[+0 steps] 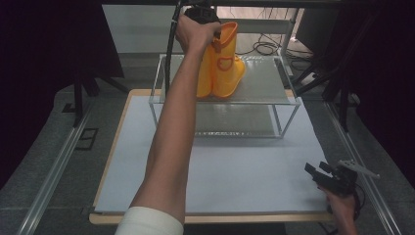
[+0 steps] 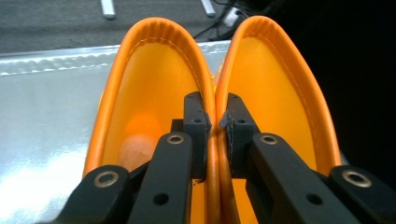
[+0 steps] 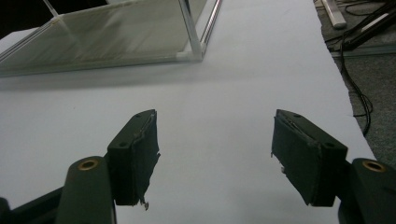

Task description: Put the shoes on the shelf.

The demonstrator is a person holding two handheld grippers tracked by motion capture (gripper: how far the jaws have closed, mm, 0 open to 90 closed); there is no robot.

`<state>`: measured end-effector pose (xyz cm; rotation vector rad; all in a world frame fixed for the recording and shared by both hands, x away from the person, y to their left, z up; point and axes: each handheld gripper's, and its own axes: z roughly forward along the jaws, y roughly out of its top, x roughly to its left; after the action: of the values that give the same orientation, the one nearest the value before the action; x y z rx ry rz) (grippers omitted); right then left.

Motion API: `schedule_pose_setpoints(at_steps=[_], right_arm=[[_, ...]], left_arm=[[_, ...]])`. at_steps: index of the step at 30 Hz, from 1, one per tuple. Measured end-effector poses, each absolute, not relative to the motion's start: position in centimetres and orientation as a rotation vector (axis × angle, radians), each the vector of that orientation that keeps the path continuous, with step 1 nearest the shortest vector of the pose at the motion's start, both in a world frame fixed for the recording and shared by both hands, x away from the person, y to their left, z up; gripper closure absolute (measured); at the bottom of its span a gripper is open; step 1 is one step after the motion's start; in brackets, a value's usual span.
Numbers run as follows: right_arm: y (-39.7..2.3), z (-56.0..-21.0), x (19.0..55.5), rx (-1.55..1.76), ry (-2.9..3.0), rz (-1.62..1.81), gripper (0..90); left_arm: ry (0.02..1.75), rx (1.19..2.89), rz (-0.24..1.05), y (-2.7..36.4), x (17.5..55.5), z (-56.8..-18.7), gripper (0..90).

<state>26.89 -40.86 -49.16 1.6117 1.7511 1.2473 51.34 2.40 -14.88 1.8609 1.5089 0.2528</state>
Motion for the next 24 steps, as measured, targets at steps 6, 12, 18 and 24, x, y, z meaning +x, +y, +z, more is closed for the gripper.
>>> schedule_pose_setpoints(at_steps=[6,12,18,24], right_arm=[[-40.9,-49.1,26.8,1.602,1.748,1.255,31.6],[-40.9,-49.0,26.7,1.597,1.749,1.257,31.6],[-40.7,-49.0,26.7,1.593,1.754,1.255,31.6],[-40.6,-49.2,26.8,1.592,1.767,1.248,31.6]], left_arm=[[1.558,1.805,0.305,2.4,51.9,-15.6,82.2],[1.601,1.789,0.302,2.5,52.6,-16.9,82.1],[1.574,1.793,0.259,2.0,52.8,-17.6,76.7],[1.554,1.812,0.257,1.3,52.7,-17.4,60.3]])
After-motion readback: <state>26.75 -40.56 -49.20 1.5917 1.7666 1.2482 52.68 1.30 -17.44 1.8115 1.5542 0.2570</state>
